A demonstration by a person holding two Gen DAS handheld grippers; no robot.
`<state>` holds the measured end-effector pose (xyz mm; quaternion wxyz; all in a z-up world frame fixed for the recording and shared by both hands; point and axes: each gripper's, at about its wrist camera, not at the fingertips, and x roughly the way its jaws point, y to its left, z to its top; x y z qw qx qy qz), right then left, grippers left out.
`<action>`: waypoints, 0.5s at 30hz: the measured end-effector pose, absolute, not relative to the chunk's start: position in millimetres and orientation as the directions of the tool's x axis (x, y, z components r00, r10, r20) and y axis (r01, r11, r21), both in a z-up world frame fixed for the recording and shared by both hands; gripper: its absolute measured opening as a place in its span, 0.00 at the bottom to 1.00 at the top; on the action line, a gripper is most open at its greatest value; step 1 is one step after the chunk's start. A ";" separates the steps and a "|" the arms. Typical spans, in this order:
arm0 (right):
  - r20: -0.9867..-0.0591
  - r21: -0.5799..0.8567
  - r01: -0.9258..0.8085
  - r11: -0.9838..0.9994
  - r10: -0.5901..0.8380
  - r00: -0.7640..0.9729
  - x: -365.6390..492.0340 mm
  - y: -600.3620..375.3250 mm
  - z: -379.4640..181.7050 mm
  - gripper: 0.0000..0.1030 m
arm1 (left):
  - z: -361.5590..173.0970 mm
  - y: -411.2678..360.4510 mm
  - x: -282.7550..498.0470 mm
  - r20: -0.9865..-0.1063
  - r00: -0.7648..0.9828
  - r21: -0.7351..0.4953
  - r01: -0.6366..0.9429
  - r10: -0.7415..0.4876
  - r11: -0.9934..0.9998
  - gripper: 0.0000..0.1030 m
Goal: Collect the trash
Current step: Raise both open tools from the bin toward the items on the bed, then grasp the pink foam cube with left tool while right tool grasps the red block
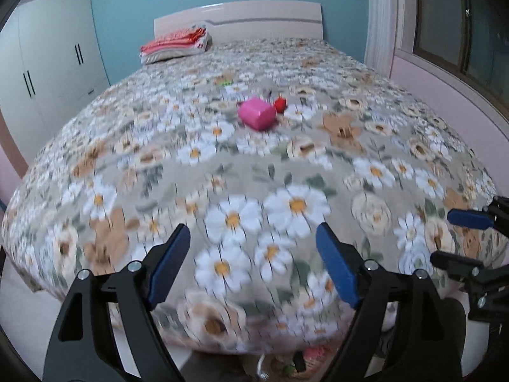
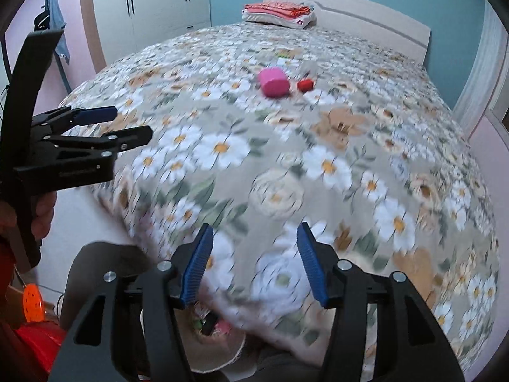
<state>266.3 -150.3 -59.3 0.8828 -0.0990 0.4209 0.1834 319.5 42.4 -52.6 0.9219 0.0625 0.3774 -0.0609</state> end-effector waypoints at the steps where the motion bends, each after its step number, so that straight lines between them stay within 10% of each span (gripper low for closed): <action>1: -0.777 -0.025 -0.406 0.913 0.238 0.583 274.0 -152.3 -55.8 0.58 | -49.2 41.9 326.7 -0.700 0.711 0.078 0.171 -0.068 0.982 0.79; 15: -0.773 -0.047 -0.428 0.903 0.239 0.588 386.3 -166.6 -42.0 0.68 | -48.7 28.2 418.8 -0.689 0.718 0.180 0.296 -0.094 0.938 0.81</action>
